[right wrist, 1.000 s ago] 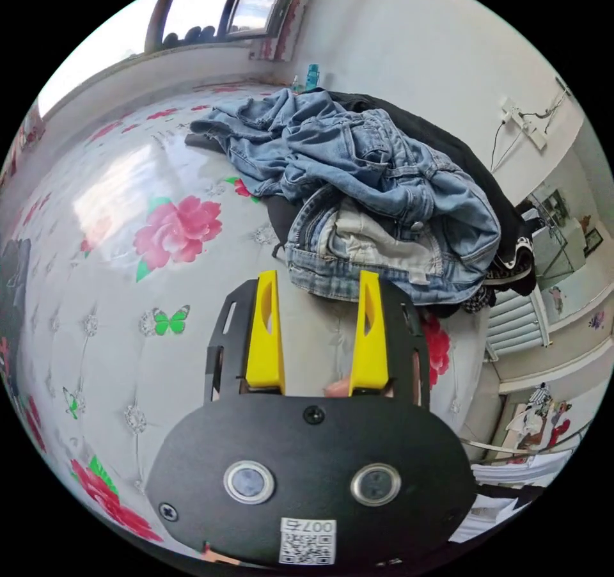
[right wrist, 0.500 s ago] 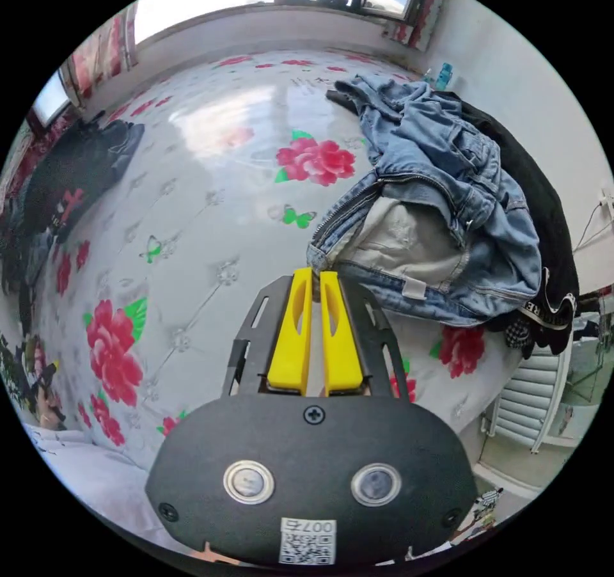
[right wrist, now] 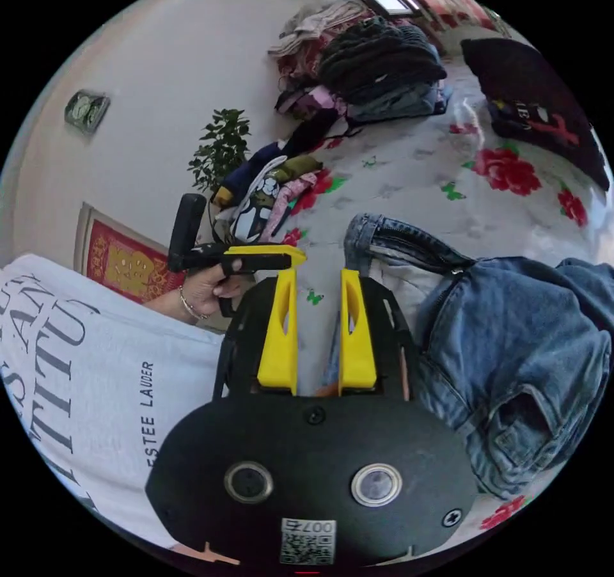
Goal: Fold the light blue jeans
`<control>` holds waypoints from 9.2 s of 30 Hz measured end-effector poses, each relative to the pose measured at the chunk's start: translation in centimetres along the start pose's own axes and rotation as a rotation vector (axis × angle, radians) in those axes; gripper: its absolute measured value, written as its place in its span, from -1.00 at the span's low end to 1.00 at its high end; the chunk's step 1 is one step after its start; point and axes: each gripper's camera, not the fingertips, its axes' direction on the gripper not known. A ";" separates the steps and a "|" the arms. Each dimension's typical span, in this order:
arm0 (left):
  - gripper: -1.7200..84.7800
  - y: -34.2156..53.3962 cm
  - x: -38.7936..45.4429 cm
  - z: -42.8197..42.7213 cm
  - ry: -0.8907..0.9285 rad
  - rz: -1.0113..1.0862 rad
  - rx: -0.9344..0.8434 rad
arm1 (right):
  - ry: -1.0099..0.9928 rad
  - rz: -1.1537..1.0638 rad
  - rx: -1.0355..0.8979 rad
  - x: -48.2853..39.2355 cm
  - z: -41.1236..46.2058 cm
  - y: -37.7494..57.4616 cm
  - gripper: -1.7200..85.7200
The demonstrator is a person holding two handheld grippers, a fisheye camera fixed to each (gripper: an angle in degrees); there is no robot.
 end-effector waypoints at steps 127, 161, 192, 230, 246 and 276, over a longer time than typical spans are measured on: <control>-0.76 11.7 5.9 -6.7 -0.152 0.402 -0.196 | 0.577 1.035 0.630 -0.8 -52.0 17.2 -0.91; -0.70 -13.7 0.3 6.9 -0.563 0.244 -0.177 | 0.828 0.823 -0.008 27.2 -30.9 -19.1 -0.80; -0.83 -14.4 -0.7 -3.4 -0.252 0.207 -0.123 | 0.725 0.807 0.318 25.3 -38.6 1.1 -0.77; -0.88 -23.5 -11.7 -6.2 0.091 -0.166 -0.126 | 0.927 0.388 -0.015 21.3 -14.2 -19.8 -0.96; -0.78 -16.8 -3.7 -12.8 -0.147 -0.285 0.141 | 0.581 0.648 0.394 7.0 -36.2 -14.6 -0.85; -0.64 9.6 6.3 -14.0 -0.154 -0.230 -0.336 | 0.237 1.310 0.896 -14.6 -63.9 23.1 -0.92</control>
